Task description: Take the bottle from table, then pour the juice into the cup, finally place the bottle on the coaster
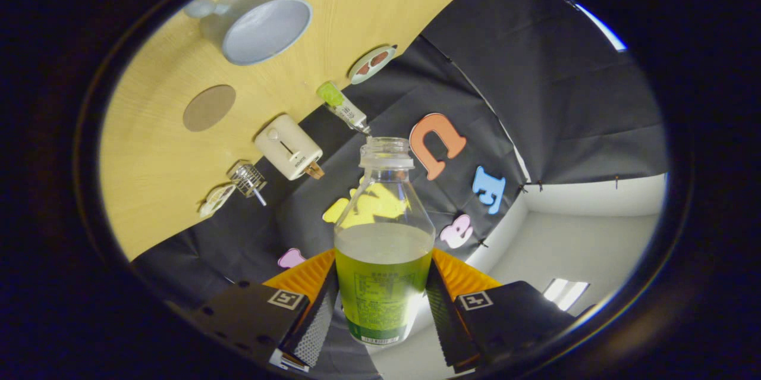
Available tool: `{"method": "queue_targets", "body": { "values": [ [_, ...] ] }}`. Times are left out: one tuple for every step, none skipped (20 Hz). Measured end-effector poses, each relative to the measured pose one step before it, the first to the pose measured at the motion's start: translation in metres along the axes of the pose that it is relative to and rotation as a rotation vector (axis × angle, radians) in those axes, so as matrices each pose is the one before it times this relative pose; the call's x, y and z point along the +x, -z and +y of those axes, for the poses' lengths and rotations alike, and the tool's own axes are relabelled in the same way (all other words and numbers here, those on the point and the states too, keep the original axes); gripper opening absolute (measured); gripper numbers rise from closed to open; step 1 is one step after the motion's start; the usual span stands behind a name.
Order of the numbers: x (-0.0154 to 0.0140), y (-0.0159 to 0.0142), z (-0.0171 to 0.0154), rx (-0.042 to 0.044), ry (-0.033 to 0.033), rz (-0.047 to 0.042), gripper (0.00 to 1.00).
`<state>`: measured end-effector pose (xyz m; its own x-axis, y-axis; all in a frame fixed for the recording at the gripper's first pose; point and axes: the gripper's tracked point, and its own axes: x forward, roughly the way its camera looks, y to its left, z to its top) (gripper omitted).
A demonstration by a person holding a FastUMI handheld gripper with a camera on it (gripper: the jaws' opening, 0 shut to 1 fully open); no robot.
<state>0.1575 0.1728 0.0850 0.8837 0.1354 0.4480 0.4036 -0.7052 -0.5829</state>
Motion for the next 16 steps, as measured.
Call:
{"method": "queue_targets", "body": {
  "values": [
    [0.00140,0.00210,-0.00485,0.00024,0.00894,0.00136,0.79],
    [0.00151,0.00234,-0.00273,0.00423,0.00358,0.00224,0.80],
    [0.00077,0.00222,-0.00385,-0.00109,0.00765,0.00085,0.79],
    [0.00212,0.00198,-0.00397,-0.00506,0.00730,0.00111,0.79],
    [0.00145,0.00250,-0.00281,-0.00126,0.00588,0.00460,0.79],
    [0.00064,0.00141,-0.00124,0.00056,0.00181,0.00261,0.79],
    [0.00089,0.00167,0.00004,0.00034,0.00134,0.00052,0.79],
    [0.00214,0.00012,-0.00027,0.00265,0.00407,0.00571,0.79],
    [0.00047,0.00091,-0.00004,0.00528,0.00050,0.00244,0.79],
    [-0.00072,-0.00057,0.00192,0.00938,-0.00489,0.00224,0.79],
    [-0.00190,-0.00031,0.00364,0.01323,-0.01099,0.00149,0.79],
    [0.00007,-0.00034,0.00542,0.01278,-0.01475,0.00295,0.79],
    [-0.00077,0.00070,0.00659,0.01907,-0.01890,0.00747,0.80],
    [0.00046,0.00111,0.00845,0.03567,-0.02175,0.00967,0.80],
    [-0.00031,0.00077,0.00789,0.04984,-0.02433,0.01490,0.80],
    [-0.00149,0.00000,0.01033,0.06028,-0.02821,0.00533,0.80]
  ]
}}
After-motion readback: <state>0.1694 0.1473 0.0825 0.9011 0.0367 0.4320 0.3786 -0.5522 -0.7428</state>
